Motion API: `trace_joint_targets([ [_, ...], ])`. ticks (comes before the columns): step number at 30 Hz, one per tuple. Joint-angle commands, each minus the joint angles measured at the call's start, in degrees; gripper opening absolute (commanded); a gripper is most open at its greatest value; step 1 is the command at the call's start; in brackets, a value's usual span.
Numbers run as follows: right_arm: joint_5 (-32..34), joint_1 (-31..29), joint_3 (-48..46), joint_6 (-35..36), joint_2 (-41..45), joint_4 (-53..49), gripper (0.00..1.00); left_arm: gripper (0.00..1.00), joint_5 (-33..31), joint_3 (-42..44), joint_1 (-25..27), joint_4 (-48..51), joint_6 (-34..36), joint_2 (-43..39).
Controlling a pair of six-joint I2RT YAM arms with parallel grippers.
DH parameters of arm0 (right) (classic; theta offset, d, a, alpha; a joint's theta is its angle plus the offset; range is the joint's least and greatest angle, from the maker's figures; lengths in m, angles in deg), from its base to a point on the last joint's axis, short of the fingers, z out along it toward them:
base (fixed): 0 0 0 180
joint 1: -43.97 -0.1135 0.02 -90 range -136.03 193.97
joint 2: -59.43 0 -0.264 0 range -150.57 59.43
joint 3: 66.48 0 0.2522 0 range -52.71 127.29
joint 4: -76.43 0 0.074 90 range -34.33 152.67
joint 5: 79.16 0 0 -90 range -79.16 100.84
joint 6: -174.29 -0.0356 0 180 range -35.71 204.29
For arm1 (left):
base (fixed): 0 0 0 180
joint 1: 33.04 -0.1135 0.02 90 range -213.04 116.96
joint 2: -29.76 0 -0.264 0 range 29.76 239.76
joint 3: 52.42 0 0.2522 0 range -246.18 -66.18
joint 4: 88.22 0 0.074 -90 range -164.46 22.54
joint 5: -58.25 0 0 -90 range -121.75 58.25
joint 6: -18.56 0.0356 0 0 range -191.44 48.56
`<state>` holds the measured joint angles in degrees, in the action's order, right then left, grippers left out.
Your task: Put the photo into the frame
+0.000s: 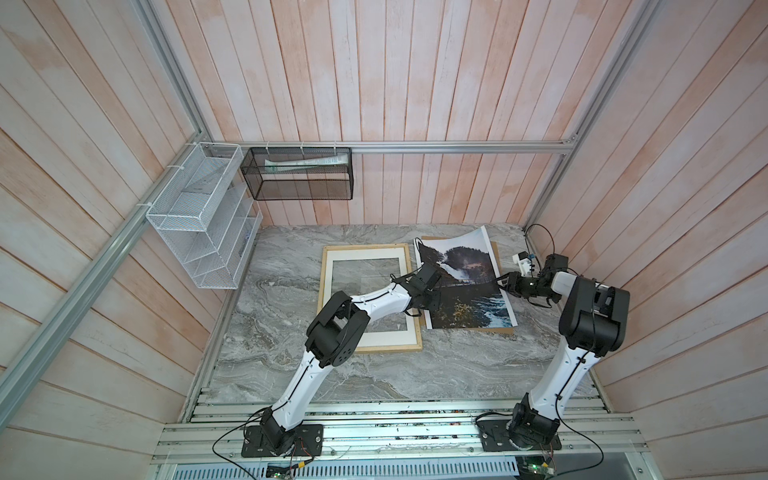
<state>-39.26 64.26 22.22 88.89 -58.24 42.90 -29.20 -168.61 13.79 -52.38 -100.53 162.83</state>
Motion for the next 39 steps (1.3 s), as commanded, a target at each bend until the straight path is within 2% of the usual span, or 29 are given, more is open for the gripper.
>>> trace_joint_targets([
  [1,0.97,-1.02,-0.92,0.66,0.21,-1.43,0.34,0.5,1.49,-0.42,0.12,2.65,0.61,1.4],
  [9,3.42,-0.83,-3.5,-1.56,1.57,1.47,0.31,0.5,1.41,0.37,0.11,2.35,0.61,0.96],
  [14,5.23,-0.94,-6.1,-4.12,3.77,4.56,0.19,0.5,1.5,1.01,0.11,1.85,0.6,0.63],
  [24,9.92,-0.94,-5.87,-6.72,5.67,5.55,0.16,0.5,1.5,2.97,0.14,0.82,0.82,-1.43],
  [29,9.42,-0.93,-5.76,-9.2,7.37,6.4,0.04,0.5,1.54,5.31,0.15,-1.29,1.33,-4.06],
  [32,8.71,-0.84,-6.03,-10.33,8.9,6.78,0.0,0.5,1.38,6.59,0.25,-2.08,1.49,-5.92],
  [39,9.73,-0.95,-6.3,-12.76,14.16,5.62,0.0,0.5,-0.61,8.19,1.62,-2.47,2.45,-11.51],
])
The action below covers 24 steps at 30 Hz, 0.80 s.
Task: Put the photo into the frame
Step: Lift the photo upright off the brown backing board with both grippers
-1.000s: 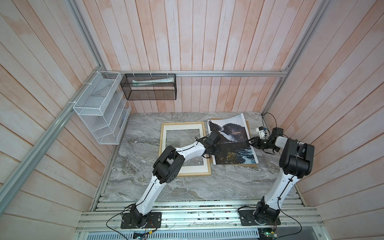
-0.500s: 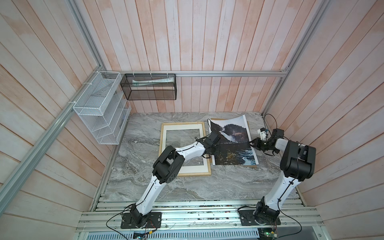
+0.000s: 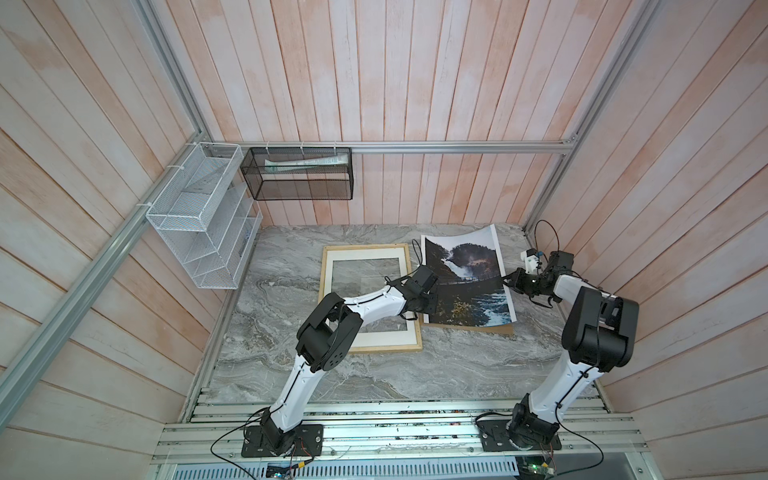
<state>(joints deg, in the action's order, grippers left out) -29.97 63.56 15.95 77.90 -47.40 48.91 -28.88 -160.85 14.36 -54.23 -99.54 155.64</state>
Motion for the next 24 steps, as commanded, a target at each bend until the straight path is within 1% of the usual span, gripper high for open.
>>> trace_joint_targets([
  [1,0.51,-0.19,-0.1,-2.75,4.51,-0.39,0.0,0.5,-1.64,0.6,1.48,-0.72,1.65,-5.37],
  [7,3.18,-2.28,-0.6,-9.58,12.63,-1.0,0.0,0.51,-4.6,1.93,3.25,-1.59,2.21,-12.15],
  [12,8.41,-8.42,-1.39,-14.59,18.68,-1.82,0.0,0.53,-4.9,0.54,5.13,-1.28,3.57,-15.66],
  [15,9.69,-11.4,-3.15,-18.98,21.75,0.34,0.0,0.54,-6.51,-1.38,6.83,-0.44,4.07,-16.17],
  [16,10.14,-12.33,-3.94,-20.54,22.81,1.5,0.0,0.54,-7.6,-2.09,8.79,0.0,4.23,-16.11],
  [18,11.45,-14.25,-5.05,-22.98,24.5,2.96,0.0,0.55,-10.19,-3.52,10.24,0.88,4.52,-15.96],
  [21,13.86,-16.47,-5.99,-25.48,26.38,4.09,0.0,0.56,-13.99,-5.43,12.31,1.9,5.22,-15.34],
  [24,14.1,-17.6,-6.94,-27.84,27.53,5.77,0.0,0.57,-16.06,-7.78,13.78,3.25,5.68,-14.01],
])
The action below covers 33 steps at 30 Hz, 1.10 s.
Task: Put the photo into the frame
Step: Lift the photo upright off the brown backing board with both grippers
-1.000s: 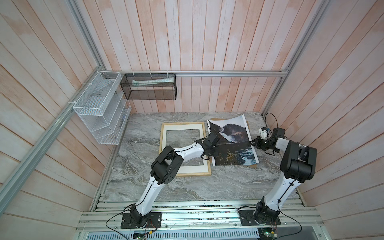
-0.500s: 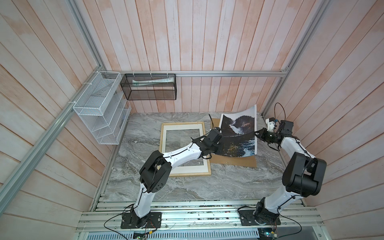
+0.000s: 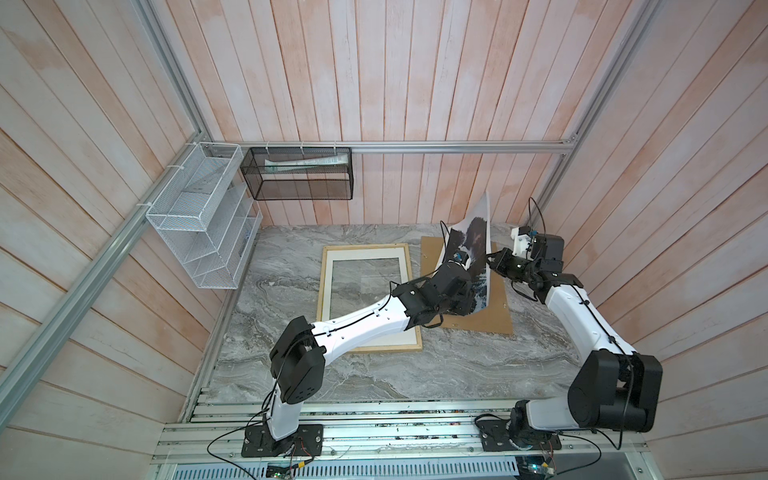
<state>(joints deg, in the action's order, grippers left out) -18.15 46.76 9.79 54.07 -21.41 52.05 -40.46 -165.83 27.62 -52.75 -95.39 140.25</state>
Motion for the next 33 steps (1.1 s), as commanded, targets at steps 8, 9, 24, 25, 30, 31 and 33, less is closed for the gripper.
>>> trace_joint_targets([
  [8,2.92,-2.39,-1.58,-6.23,2.92,4.02,0.0,0.58,-10.36,-9.37,3.27,3.25,1.79,7.49],
  [9,2.88,-2.37,-1.59,-6.34,3.12,4.02,0.0,0.58,-10.62,-9.86,3.41,3.21,1.82,8.37],
  [24,3.18,-2.37,-2.64,-7.38,4.37,5.33,0.0,0.58,-25.92,4.11,6.86,-18.43,6.63,7.75],
  [25,3.15,-2.37,-2.61,-7.4,4.46,5.37,0.0,0.59,-27.36,5.75,7.39,-20.73,7.65,7.29],
  [30,3.07,-2.4,-2.99,-7.58,4.81,5.73,0.0,0.58,-28.94,7.29,7.89,-23.48,9.08,6.88],
  [31,2.93,-2.35,-3.09,-7.66,4.89,5.78,0.0,0.57,-29.07,7.2,7.89,-23.52,9.16,6.92],
  [33,2.89,-2.39,-3.15,-7.73,4.99,5.81,0.0,0.55,-29.38,7.34,7.89,-23.78,9.32,6.85],
])
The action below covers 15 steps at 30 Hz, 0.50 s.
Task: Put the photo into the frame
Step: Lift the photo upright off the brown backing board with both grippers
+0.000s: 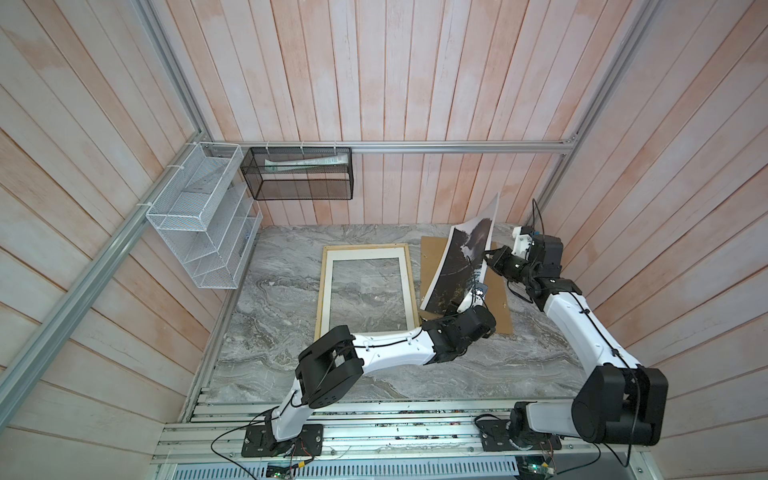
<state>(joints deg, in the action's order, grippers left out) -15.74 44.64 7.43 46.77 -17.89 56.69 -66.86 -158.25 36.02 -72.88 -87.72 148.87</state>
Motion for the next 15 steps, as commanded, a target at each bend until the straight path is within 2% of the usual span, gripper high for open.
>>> trace_joint_targets([
  [1,0.41,-0.24,-0.98,-0.53,1.55,1.36,0.0,0.54,-3.31,-0.01,-0.42,-3.93,1.77,-1.84],
  [15,-0.18,-0.3,-1.93,-0.67,2.08,2.02,0.0,0.21,-4.87,2.95,0.37,-10.55,5.61,-2.75],
])
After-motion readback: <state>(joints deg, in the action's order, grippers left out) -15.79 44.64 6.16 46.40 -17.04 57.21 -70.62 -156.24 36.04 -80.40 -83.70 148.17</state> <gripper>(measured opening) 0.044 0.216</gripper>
